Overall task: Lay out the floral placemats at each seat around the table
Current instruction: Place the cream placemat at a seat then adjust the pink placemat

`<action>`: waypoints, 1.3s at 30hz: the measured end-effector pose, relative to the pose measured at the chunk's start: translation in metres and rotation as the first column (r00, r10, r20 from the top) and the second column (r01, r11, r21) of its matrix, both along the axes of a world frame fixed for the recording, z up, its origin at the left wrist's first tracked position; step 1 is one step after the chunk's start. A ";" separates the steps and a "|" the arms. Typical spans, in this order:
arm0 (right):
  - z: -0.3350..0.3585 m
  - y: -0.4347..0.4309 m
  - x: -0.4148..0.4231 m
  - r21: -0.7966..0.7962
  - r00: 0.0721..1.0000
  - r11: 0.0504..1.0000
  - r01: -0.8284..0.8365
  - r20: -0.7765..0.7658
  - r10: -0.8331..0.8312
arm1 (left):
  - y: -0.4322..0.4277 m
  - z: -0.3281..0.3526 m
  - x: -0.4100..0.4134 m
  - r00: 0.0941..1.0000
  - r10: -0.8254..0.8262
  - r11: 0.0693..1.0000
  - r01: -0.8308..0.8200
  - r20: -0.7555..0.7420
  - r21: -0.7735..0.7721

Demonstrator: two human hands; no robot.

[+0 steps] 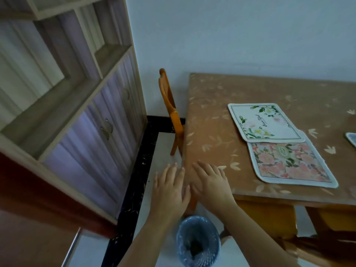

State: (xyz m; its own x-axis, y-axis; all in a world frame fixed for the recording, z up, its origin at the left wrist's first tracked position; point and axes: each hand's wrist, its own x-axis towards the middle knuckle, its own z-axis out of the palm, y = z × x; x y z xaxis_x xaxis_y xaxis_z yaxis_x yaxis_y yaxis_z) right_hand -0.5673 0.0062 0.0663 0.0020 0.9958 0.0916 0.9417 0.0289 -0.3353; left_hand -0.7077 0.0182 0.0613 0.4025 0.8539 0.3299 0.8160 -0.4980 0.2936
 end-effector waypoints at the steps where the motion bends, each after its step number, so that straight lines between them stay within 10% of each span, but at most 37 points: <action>1: 0.001 0.008 -0.005 -0.007 1.000 1.000 0.010 0.001 -0.010 | 0.007 -0.001 -0.004 1.000 0.000 1.000 0.000 0.002 0.003; 22: 0.002 0.258 -0.009 0.044 0.917 0.918 0.394 -0.088 -0.389 | 0.311 0.013 -0.011 0.955 -0.295 0.954 0.297 -0.031 0.040; 39: 0.021 0.358 0.058 0.084 0.485 0.482 0.872 -0.021 -0.874 | 0.500 0.025 0.122 0.601 -0.795 0.600 0.799 -0.080 0.039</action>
State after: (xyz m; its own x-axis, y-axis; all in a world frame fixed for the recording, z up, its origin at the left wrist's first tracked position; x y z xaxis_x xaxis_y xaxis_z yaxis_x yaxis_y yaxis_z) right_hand -0.5095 0.3638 0.0871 0.8636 0.4730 0.1746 0.5034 -0.7896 -0.3510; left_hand -0.5860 0.5184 0.0864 0.9298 0.1639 0.3296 0.0978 -0.9732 0.2082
